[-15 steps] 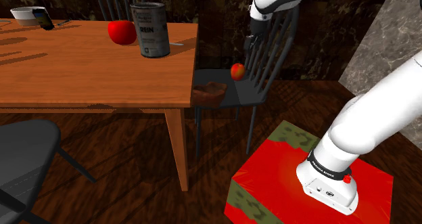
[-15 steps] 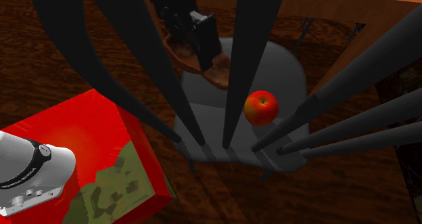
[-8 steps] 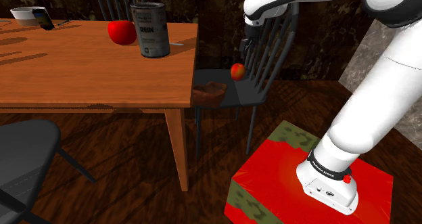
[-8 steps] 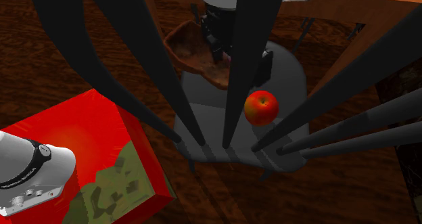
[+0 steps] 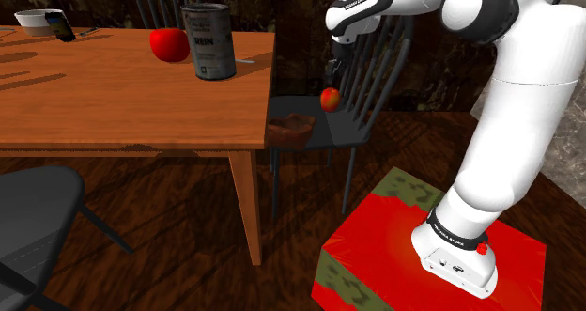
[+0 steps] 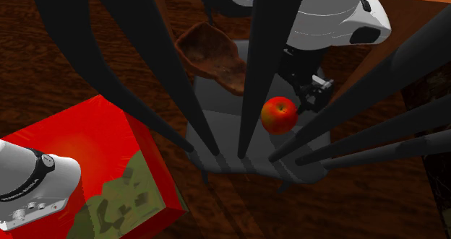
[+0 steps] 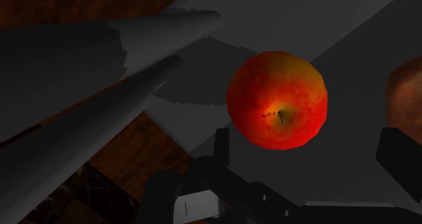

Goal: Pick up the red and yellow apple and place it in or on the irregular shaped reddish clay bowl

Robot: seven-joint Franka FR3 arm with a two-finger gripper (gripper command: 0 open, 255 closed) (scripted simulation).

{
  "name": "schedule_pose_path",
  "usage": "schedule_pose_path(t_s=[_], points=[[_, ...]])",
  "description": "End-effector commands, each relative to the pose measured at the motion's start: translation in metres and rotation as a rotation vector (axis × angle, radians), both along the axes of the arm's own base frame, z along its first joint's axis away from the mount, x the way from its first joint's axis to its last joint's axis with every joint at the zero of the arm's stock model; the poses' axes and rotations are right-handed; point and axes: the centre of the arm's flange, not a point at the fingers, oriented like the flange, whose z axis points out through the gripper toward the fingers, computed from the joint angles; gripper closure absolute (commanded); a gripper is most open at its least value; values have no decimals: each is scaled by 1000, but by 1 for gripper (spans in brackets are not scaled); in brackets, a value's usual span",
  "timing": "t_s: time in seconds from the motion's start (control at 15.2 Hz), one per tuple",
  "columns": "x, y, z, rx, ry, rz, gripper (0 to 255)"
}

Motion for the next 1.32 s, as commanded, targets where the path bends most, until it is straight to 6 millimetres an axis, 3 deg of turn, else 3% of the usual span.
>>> schedule_pose_path(t_s=[0.0, 0.33, 0.79, 0.86, 1.25], points=[[2, -2, -10, 0, 0, 1, 0], [4, -3, -34, 0, 0, 1, 0], [4, -3, -34, 0, 0, 1, 0], [4, -3, -34, 0, 0, 1, 255], [4, -3, -34, 0, 0, 1, 255]])
